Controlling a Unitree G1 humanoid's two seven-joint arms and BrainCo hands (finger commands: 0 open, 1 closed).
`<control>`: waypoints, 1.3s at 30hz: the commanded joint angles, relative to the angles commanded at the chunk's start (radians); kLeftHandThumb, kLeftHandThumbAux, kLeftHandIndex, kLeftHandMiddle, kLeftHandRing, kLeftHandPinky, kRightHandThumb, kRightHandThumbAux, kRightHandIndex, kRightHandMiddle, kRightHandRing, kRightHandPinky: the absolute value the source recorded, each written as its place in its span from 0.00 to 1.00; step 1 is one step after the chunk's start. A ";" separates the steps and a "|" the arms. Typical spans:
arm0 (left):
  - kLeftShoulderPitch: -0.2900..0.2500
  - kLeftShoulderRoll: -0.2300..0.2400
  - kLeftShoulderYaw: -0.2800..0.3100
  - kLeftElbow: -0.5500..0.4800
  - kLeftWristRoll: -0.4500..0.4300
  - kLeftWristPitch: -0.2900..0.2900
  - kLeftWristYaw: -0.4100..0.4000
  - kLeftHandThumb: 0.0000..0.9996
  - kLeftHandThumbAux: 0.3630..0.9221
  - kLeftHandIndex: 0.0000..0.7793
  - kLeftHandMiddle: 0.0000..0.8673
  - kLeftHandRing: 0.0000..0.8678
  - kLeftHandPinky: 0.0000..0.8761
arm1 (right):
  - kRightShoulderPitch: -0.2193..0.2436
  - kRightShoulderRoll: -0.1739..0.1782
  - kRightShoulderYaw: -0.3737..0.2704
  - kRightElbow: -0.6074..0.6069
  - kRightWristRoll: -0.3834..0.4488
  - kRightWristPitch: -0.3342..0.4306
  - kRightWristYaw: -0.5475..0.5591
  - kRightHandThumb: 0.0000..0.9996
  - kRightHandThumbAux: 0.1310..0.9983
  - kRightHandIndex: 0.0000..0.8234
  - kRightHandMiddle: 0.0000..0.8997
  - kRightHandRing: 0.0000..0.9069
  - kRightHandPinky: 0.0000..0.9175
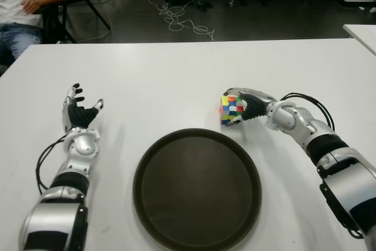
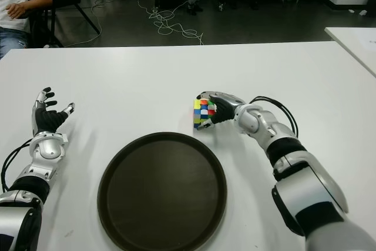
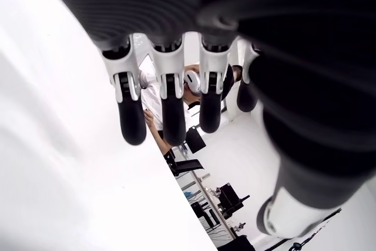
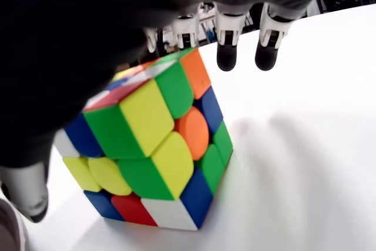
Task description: Pick up the Rubik's Cube and put it in the plate
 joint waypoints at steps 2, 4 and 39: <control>0.000 0.000 -0.001 -0.001 0.000 0.005 -0.001 0.15 0.72 0.15 0.22 0.23 0.27 | -0.001 0.000 0.003 0.001 -0.004 0.006 0.001 0.00 0.50 0.00 0.01 0.00 0.00; 0.000 -0.001 -0.002 -0.003 -0.001 0.008 -0.002 0.15 0.72 0.14 0.22 0.24 0.28 | -0.003 0.000 0.004 0.002 -0.007 0.009 0.002 0.00 0.51 0.00 0.01 0.00 0.00; 0.001 0.000 -0.008 -0.012 -0.005 0.018 -0.009 0.15 0.72 0.14 0.22 0.23 0.28 | -0.009 0.006 0.009 0.020 -0.004 0.018 0.030 0.00 0.39 0.00 0.02 0.00 0.00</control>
